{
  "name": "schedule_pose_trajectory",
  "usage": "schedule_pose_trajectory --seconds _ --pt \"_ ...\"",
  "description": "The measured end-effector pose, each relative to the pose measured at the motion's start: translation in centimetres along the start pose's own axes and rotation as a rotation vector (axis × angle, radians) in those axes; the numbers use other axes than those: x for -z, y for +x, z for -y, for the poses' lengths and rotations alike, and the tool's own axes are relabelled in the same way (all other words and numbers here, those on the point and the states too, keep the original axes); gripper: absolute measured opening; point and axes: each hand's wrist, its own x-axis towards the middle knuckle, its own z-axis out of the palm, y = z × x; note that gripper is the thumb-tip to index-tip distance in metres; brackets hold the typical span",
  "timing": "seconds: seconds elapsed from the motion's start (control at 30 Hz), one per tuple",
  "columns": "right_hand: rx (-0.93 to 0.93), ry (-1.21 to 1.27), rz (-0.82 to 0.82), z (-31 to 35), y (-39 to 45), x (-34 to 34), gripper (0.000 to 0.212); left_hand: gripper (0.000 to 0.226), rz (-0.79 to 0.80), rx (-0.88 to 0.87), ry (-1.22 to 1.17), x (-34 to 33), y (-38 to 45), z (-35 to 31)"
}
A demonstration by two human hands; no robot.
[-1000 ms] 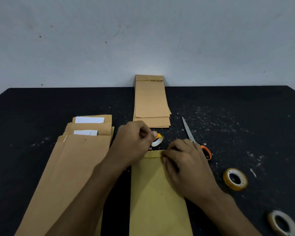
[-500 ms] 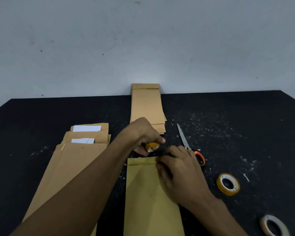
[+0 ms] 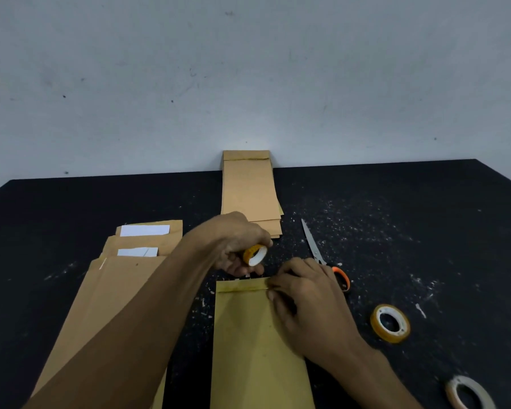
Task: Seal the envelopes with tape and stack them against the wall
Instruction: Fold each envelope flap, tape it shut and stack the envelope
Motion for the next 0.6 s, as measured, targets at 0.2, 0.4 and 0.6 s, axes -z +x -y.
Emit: schedule_pose_trajectory --seconds 0.2,0.4,0.6 --pt "-0.004 -0.01 0.002 -0.1 -0.1 -0.1 0.025 0.024 0.105 -0.209 -0.357 0.5 -1.8 2.6" --pt "0.008 -0.011 0.005 -0.1 0.0 0.0 0.024 0.037 0.152 -0.296 -0.561 0.4 -3.5 5.0" --pt "-0.001 0.02 0.022 0.3 0.2 0.3 0.021 0.036 0.084 -0.366 -0.632 -0.5 -4.2 6.4"
